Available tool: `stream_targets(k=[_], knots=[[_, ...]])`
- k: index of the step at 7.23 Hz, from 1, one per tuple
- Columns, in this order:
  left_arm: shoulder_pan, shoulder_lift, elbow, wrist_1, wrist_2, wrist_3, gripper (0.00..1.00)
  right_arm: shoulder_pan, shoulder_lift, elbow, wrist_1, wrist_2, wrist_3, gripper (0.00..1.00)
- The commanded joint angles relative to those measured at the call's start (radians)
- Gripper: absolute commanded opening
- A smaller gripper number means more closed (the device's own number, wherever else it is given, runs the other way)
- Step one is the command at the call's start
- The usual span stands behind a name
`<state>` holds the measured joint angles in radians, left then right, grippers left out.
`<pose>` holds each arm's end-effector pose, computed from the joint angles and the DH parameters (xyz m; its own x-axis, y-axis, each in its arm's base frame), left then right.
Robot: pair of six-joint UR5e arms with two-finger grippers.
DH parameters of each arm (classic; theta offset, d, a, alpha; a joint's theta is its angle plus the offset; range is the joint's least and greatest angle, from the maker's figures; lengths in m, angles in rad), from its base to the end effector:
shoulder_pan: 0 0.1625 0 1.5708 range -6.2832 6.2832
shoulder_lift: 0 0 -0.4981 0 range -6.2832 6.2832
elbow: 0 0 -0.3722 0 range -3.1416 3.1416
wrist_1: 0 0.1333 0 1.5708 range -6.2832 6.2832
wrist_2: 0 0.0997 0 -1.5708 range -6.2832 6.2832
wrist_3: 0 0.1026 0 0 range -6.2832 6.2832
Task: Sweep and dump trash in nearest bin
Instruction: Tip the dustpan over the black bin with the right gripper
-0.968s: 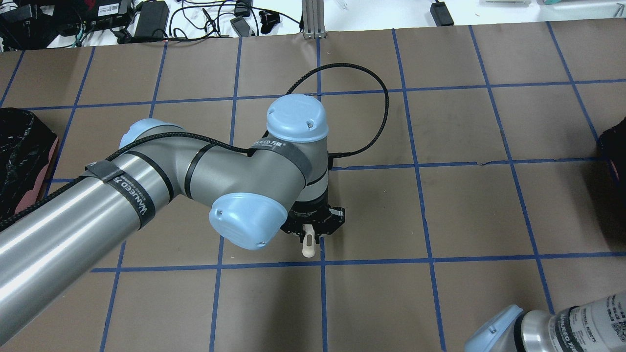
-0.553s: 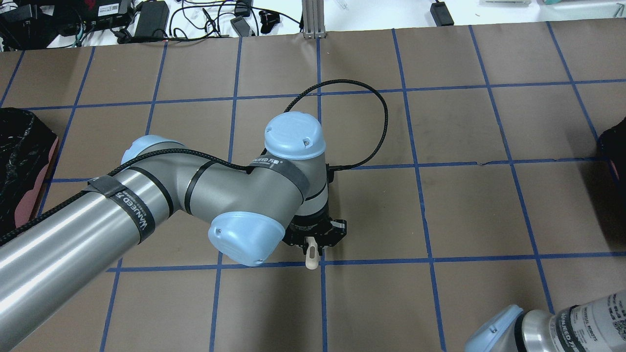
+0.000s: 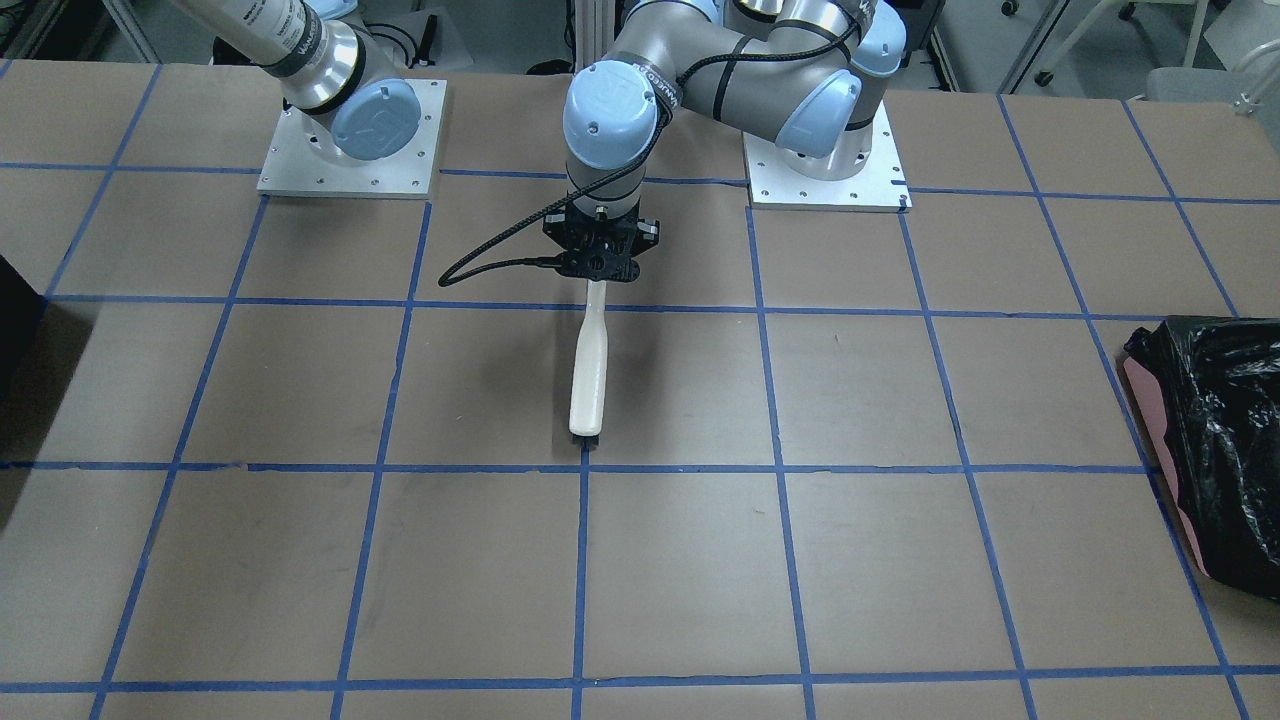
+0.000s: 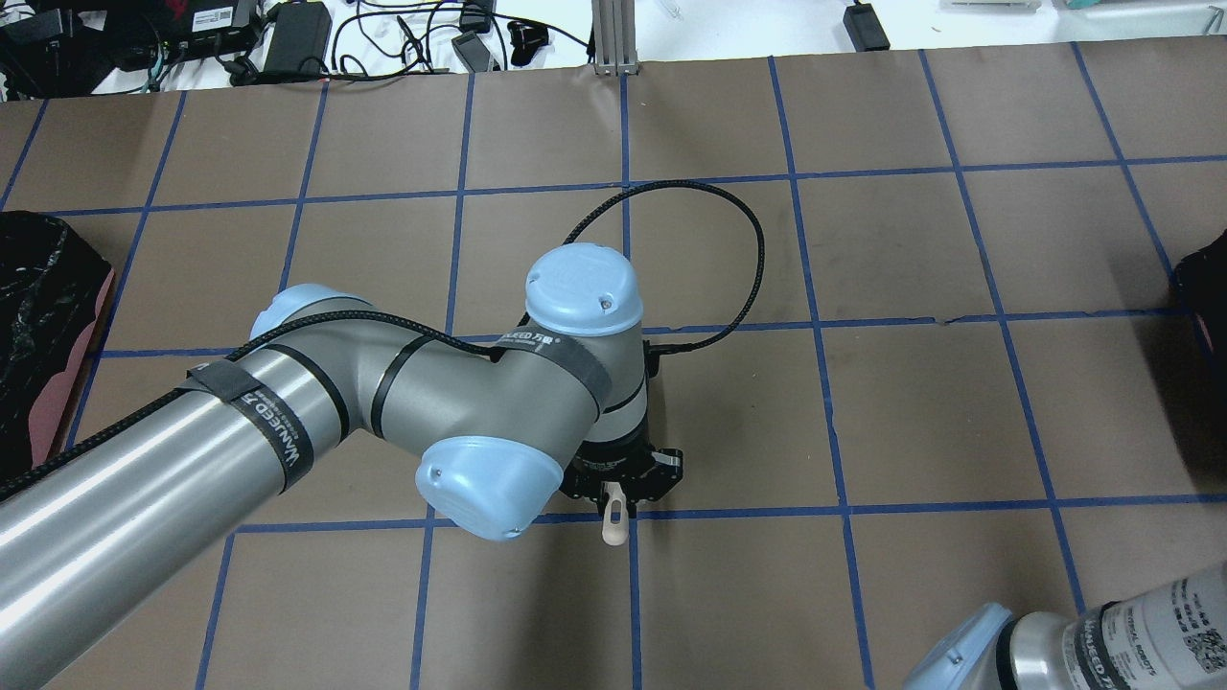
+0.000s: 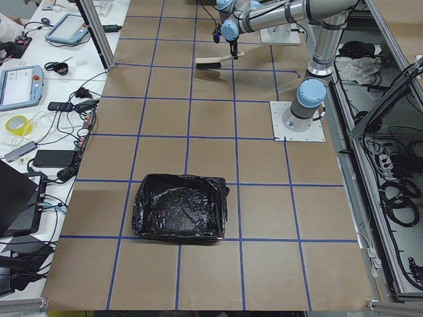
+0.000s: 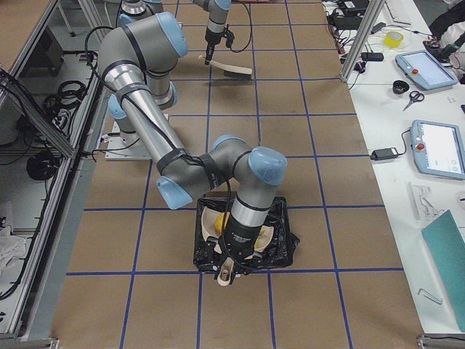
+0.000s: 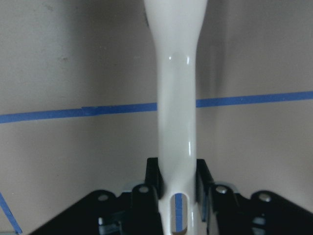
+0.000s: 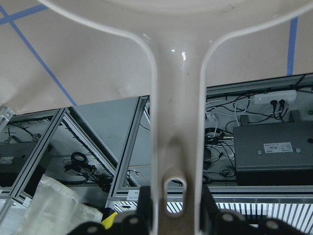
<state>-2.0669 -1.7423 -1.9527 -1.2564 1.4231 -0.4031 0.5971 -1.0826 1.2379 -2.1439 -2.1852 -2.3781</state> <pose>-0.3564 -0.3467 0.3355 -0.9968 0.0697 0.0386 0.0777 0.9586 0.2739 -0.5591 -0.4698 0.5087 -0.3305 -0.9385 -0.1001 -0.7300 0.1869 0.6574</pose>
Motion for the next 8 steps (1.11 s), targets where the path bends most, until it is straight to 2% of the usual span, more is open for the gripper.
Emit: stream_targets(k=[1, 2, 5, 8], knots=[[-0.022, 0.003, -0.005, 0.0, 0.0, 0.0, 0.0, 0.046, 0.001, 0.009, -0.011, -0.102, 0.214, 0.0], [-0.028, 0.001, -0.005, 0.0, 0.0, -0.002, 0.0, 0.05, -0.002, 0.031, -0.011, -0.131, 0.267, 0.0], [-0.032, -0.005, -0.005, 0.002, 0.006, 0.003, 0.0, 0.069, -0.048, 0.086, 0.009, -0.145, 0.258, 0.0], [-0.026, 0.004, -0.002, 0.003, 0.01, -0.002, 0.0, 0.081, -0.097, 0.123, 0.067, -0.261, 0.258, 0.0]])
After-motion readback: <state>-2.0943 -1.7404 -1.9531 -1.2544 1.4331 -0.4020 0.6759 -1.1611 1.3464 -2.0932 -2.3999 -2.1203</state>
